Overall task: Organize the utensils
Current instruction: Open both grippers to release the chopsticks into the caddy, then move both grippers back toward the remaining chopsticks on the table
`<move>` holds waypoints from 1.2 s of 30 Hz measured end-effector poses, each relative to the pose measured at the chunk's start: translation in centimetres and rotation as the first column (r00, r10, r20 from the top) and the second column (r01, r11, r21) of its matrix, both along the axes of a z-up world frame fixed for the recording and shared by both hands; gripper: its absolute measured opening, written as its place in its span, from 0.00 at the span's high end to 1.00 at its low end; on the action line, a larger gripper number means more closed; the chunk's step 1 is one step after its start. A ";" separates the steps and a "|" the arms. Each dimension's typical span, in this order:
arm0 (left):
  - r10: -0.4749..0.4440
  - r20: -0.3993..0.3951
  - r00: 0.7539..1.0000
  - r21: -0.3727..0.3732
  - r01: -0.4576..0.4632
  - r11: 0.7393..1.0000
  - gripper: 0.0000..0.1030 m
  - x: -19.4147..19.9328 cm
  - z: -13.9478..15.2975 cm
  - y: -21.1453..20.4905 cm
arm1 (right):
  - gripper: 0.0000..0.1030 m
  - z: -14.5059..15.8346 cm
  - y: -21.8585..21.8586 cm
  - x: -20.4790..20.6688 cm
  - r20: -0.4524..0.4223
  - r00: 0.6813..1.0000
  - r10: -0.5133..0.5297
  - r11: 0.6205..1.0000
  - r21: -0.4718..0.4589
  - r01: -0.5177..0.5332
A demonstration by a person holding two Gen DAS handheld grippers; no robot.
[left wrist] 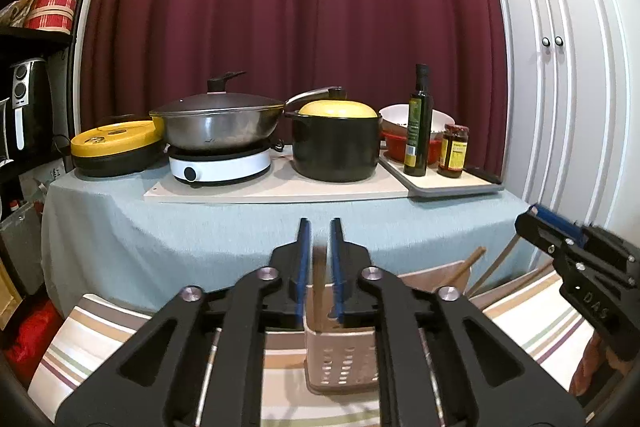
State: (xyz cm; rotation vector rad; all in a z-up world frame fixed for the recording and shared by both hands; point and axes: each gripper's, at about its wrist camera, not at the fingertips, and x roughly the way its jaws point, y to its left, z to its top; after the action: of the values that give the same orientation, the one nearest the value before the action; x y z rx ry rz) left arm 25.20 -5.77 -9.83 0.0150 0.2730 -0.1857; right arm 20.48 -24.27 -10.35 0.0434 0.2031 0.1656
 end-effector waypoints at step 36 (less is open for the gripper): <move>0.088 -0.280 0.956 0.130 -0.053 0.990 0.51 -19.1 -15.2 6.1 | 0.55 -14.9 0.8 -17.2 -0.293 0.954 -0.064 0.996 -0.084 0.041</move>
State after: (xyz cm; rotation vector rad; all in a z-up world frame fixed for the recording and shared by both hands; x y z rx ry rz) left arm 6.11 0.33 -25.01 0.0995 0.5723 -0.0994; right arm 3.29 -23.48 -25.24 -0.0036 0.5069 0.0976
